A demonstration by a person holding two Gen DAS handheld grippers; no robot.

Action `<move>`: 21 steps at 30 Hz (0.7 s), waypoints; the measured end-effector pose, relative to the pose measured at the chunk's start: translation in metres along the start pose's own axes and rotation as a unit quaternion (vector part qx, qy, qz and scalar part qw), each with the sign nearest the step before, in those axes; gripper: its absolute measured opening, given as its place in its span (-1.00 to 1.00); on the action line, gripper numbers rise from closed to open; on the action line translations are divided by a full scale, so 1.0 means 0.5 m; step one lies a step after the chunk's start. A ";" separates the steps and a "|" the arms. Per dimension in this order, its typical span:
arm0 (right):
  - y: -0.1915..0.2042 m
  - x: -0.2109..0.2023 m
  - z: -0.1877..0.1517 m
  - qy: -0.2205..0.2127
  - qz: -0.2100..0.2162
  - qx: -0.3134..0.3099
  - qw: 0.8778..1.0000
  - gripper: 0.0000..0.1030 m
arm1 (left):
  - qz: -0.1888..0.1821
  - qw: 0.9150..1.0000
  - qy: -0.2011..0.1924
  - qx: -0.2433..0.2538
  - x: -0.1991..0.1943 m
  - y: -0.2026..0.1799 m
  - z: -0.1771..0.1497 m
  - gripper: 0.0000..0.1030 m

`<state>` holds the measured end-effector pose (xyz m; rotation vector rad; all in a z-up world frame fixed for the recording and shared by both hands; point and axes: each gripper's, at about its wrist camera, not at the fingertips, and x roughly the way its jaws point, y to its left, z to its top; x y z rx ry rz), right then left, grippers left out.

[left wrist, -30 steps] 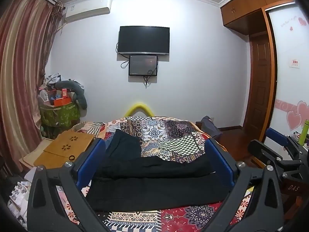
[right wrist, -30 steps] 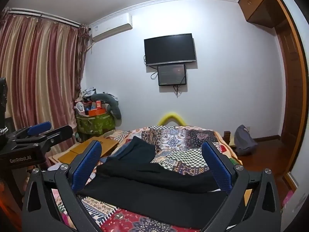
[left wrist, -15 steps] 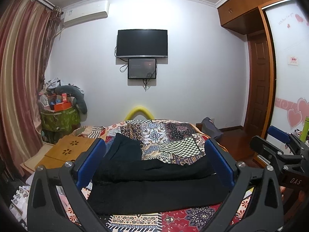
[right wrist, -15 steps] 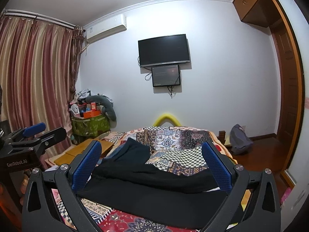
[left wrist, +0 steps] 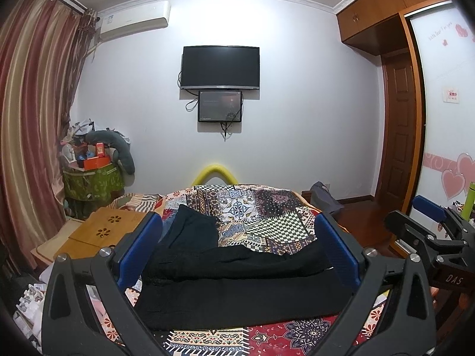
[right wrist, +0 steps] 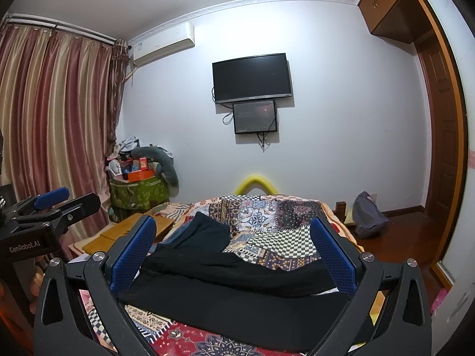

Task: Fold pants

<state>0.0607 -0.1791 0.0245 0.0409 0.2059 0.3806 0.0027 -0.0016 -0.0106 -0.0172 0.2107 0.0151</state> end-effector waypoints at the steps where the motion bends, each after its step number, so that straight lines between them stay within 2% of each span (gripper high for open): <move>1: 0.000 -0.001 0.000 0.000 0.000 0.000 1.000 1.00 | 0.000 1.000 0.000 -0.001 0.000 0.000 0.001 1.00; 21: -0.003 -0.002 0.002 -0.004 -0.001 0.002 1.000 1.00 | 0.000 1.000 0.006 -0.015 0.005 0.007 0.007 1.00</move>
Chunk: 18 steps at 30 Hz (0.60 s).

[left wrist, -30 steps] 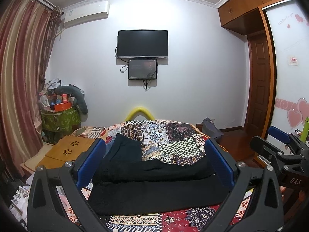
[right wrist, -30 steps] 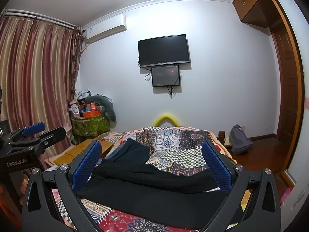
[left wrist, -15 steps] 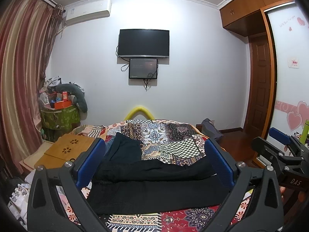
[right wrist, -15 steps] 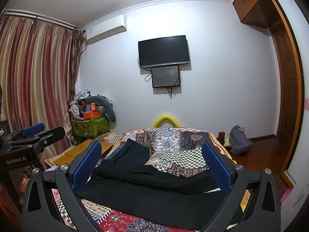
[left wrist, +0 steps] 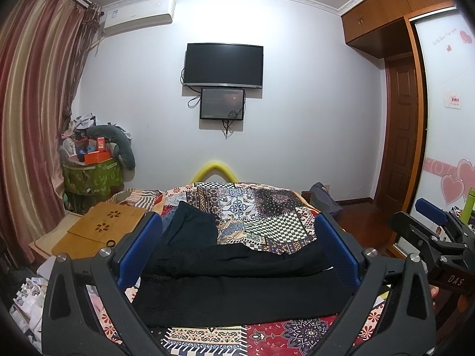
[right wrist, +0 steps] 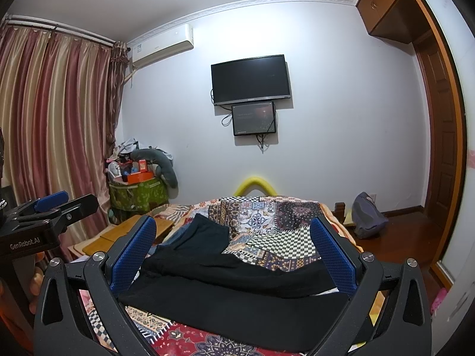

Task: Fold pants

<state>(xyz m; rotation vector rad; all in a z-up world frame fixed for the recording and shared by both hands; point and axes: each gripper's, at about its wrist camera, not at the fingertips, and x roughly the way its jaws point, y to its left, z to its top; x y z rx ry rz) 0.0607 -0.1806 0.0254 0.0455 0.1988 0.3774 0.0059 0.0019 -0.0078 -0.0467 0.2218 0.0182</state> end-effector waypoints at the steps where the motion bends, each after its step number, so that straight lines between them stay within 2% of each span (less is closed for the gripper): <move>1: -0.001 0.000 0.000 -0.001 0.000 0.000 1.000 1.00 | 0.000 1.000 0.000 0.000 0.000 0.000 0.000 1.00; 18: -0.007 -0.001 -0.003 -0.001 -0.004 0.000 1.000 1.00 | -0.003 1.000 0.001 -0.003 0.001 -0.003 0.003 1.00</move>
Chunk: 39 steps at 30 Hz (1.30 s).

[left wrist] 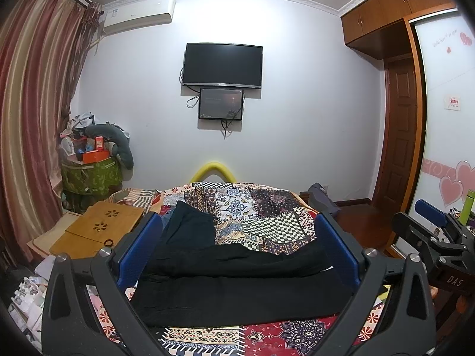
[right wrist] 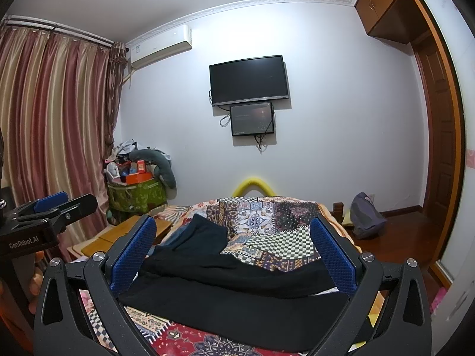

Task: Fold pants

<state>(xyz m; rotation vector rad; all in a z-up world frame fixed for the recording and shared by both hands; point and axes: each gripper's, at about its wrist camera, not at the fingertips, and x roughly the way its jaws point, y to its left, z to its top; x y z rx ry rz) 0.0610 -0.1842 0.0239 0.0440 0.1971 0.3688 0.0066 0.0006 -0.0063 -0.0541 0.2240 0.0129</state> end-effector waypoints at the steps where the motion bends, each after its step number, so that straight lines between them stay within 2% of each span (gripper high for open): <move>1: 0.000 0.000 0.000 0.000 0.000 0.000 1.000 1.00 | -0.001 1.000 0.000 0.000 0.000 0.000 0.000 1.00; 18: -0.002 0.000 -0.002 0.000 -0.003 0.000 1.000 1.00 | -0.002 1.000 0.003 -0.004 0.003 0.003 0.001 1.00; 23: 0.002 0.014 -0.005 0.011 0.003 -0.001 1.000 1.00 | -0.008 1.000 0.010 -0.002 0.016 0.007 -0.002 1.00; 27: -0.005 0.067 -0.020 0.043 0.022 0.002 0.999 1.00 | -0.001 0.999 0.036 0.000 0.070 0.027 -0.003 1.00; 31: -0.015 0.146 -0.045 0.086 0.030 0.004 0.996 1.00 | 0.013 0.997 0.081 -0.012 0.167 0.069 -0.013 1.00; 34: -0.028 0.204 -0.068 0.116 0.031 0.008 0.993 1.00 | 0.044 0.992 0.113 -0.012 0.251 0.109 -0.025 1.00; 39: -0.049 0.311 -0.110 0.168 0.033 0.002 0.985 1.00 | 0.070 0.984 0.164 -0.007 0.381 0.179 -0.054 1.00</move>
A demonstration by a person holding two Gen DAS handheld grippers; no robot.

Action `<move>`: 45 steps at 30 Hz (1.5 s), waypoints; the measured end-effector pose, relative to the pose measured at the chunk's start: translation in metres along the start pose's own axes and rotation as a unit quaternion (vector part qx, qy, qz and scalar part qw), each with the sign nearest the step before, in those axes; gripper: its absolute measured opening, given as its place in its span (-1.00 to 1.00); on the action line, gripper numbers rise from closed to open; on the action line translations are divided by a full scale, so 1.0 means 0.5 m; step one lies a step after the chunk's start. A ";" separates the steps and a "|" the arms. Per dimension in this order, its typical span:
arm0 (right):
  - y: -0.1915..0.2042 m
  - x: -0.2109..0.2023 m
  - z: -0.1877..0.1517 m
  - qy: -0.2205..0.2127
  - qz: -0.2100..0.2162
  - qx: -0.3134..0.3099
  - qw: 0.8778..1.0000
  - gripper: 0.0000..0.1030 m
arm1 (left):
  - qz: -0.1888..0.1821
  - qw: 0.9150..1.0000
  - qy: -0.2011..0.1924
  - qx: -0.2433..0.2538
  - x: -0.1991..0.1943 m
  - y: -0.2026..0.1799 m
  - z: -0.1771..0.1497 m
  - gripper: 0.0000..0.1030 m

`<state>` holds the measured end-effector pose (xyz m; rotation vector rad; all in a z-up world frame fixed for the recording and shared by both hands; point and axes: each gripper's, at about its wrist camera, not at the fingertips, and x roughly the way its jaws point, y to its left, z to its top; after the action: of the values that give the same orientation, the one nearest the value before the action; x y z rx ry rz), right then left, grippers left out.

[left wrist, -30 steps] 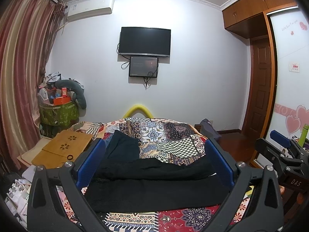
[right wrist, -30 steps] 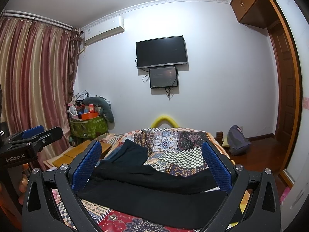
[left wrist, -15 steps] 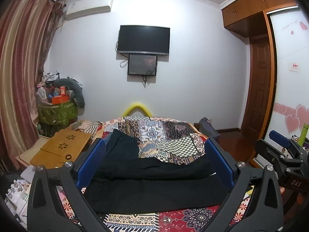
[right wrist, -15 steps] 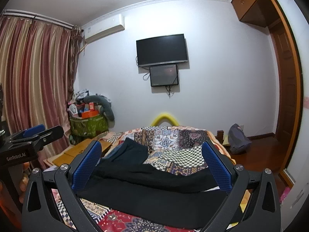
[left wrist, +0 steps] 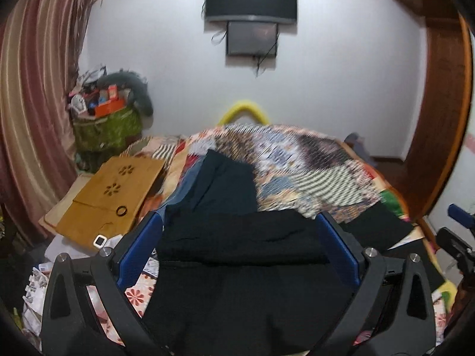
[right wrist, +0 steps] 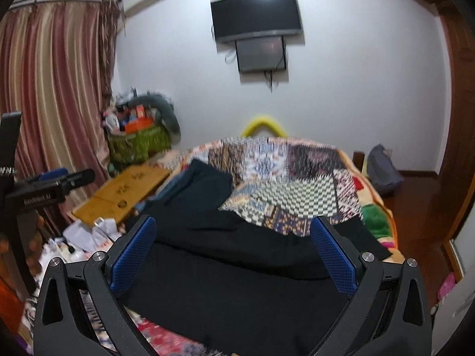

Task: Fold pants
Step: 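Lower both grippers onto the black trousers and pinch the fabric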

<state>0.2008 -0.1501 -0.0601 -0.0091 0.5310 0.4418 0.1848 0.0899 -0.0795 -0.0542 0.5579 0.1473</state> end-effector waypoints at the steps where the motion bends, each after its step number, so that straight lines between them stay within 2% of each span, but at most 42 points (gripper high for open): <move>1: -0.006 0.023 0.000 0.010 -0.002 -0.003 1.000 1.00 | 0.000 1.000 0.007 -0.002 0.024 0.013 0.001 1.00; 7: -0.041 0.144 -0.003 0.061 -0.006 -0.032 0.998 1.00 | 0.016 0.998 0.056 -0.006 0.184 0.082 0.010 1.00; 11: -0.069 0.220 -0.003 0.099 0.001 -0.026 0.995 1.00 | 0.023 0.995 0.100 -0.001 0.292 0.126 0.003 1.00; 15: -0.099 0.303 -0.013 0.146 0.019 -0.020 0.989 0.98 | 0.029 0.987 0.157 -0.007 0.402 0.170 -0.026 1.00; 19: -0.114 0.378 -0.023 0.207 0.032 -0.025 0.977 0.96 | 0.054 0.972 0.226 -0.033 0.504 0.227 -0.080 1.00; 21: -0.116 0.402 -0.027 0.223 0.041 -0.031 0.973 0.96 | 0.057 0.967 0.246 -0.043 0.538 0.249 -0.107 0.94; 23: -0.116 0.423 -0.028 0.236 0.053 -0.035 0.970 0.95 | 0.051 0.962 0.261 -0.054 0.563 0.269 -0.125 0.78; 26: -0.121 0.459 -0.021 0.253 0.074 -0.027 0.964 0.90 | 0.033 0.961 0.268 -0.064 0.592 0.283 -0.128 0.74; 31: -0.111 0.517 -0.008 0.273 0.096 -0.035 0.957 0.80 | 0.035 0.960 0.274 -0.047 0.642 0.286 -0.100 0.60; 35: -0.100 0.564 -0.009 0.293 0.115 -0.046 0.948 0.67 | 0.023 0.952 0.297 -0.074 0.694 0.302 -0.094 0.18; 37: -0.093 0.585 -0.014 0.307 0.122 -0.046 0.943 0.58 | 0.010 0.946 0.311 -0.086 0.718 0.303 -0.100 0.17; 40: -0.080 0.609 -0.027 0.324 0.137 -0.050 0.935 0.45 | 0.017 0.946 0.315 -0.082 0.733 0.298 -0.108 0.17; 42: -0.072 0.622 -0.036 0.328 0.134 -0.058 0.933 0.44 | 0.025 0.947 0.312 -0.072 0.736 0.290 -0.111 0.14; 44: -0.062 0.621 -0.038 0.321 0.128 -0.068 0.936 0.43 | 0.032 0.948 0.312 -0.060 0.735 0.277 -0.112 -0.05; 45: -0.061 0.620 -0.039 0.317 0.128 -0.069 0.937 0.36 | 0.035 0.948 0.313 -0.049 0.732 0.269 -0.112 -0.11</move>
<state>0.4427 -0.0544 -0.2324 -0.2265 1.1444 0.7369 0.4418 0.2632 -0.3227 -0.1808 1.1899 0.2296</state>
